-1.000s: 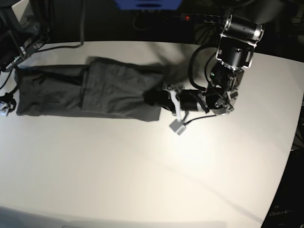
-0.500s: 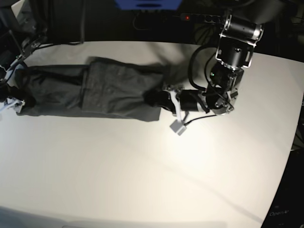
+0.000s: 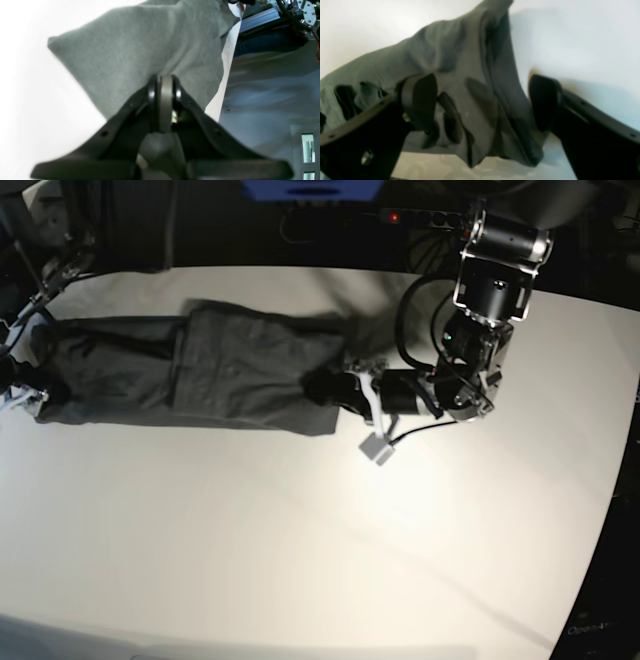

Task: Fold the T-shirt properly
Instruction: 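Release the strip end with the right gripper and raise it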

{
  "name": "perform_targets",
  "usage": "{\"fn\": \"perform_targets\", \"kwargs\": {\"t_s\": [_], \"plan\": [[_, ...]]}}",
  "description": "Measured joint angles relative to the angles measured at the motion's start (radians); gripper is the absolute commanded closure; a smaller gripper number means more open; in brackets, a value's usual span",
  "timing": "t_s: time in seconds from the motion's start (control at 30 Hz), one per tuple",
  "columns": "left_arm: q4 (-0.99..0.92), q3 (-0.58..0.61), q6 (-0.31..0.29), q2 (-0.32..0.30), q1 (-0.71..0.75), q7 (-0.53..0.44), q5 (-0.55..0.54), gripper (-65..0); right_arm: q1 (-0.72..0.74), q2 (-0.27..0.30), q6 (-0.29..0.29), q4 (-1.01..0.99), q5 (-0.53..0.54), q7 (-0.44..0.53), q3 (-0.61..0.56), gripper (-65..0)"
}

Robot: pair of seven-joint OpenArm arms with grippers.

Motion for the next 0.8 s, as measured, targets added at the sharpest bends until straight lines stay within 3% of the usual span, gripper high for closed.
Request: {"fn": "perform_targets", "kwargs": {"t_s": [0.47,0.63,0.8], "plan": [[-0.003,-0.019,0.016,-0.013,-0.008,-0.005,0.016,-2.5,-0.012,-0.043,0.003,0.010,0.032,0.020,0.004,-53.7],[-0.003,-0.019,0.016,-0.012,-0.008,-0.005,0.018,-2.5,-0.010,-0.064,0.005,0.013,0.036,0.025,0.004,-41.1],[-0.003,-0.019,0.016,-0.012,-0.008,-0.004,0.018,-2.5,-0.010,-0.073,0.004,0.008,0.030,0.020,0.004,-19.7]]}}
